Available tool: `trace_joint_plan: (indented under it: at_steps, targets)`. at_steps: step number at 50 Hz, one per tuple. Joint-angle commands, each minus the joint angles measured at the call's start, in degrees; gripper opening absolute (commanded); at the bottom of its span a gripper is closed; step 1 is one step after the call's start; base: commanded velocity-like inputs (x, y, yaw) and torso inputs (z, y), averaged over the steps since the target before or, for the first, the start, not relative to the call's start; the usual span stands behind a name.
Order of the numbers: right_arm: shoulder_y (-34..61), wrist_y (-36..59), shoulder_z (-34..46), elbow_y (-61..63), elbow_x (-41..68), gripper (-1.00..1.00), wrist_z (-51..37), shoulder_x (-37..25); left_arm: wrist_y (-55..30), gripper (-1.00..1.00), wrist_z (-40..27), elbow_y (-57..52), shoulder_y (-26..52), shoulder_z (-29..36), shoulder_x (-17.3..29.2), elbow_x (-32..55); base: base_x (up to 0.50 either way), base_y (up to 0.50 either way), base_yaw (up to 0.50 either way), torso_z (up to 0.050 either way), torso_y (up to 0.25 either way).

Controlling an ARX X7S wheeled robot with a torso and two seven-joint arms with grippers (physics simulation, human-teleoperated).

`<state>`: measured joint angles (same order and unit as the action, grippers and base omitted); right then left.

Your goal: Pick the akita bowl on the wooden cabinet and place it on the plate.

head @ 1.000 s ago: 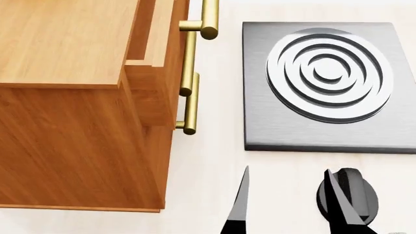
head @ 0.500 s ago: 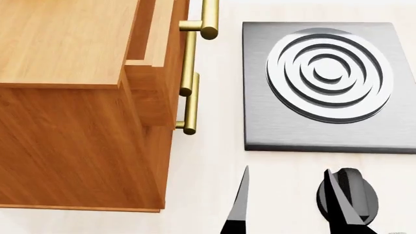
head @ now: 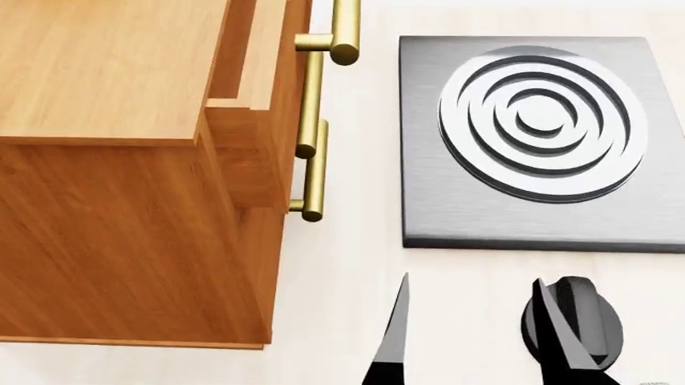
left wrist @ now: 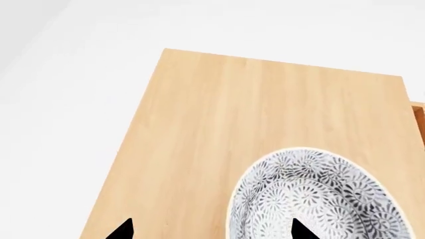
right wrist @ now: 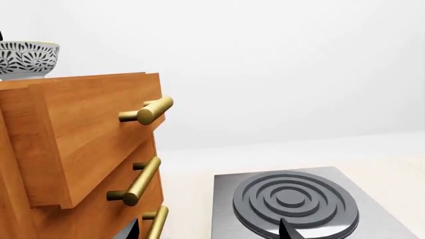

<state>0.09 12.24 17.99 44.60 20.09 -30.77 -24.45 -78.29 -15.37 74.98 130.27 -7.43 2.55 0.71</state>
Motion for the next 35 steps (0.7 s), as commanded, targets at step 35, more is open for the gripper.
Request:
trace_joint_plan:
  at_steps: [35]
  targets:
    - [0.4,-1.2,0.7,-2.9,0.2,1.00,0.1,0.0,0.5,1.00,2.7,0.0,-7.2,-2.1,-0.3,0.0,0.00,0.00,0.00,0.000,0.000]
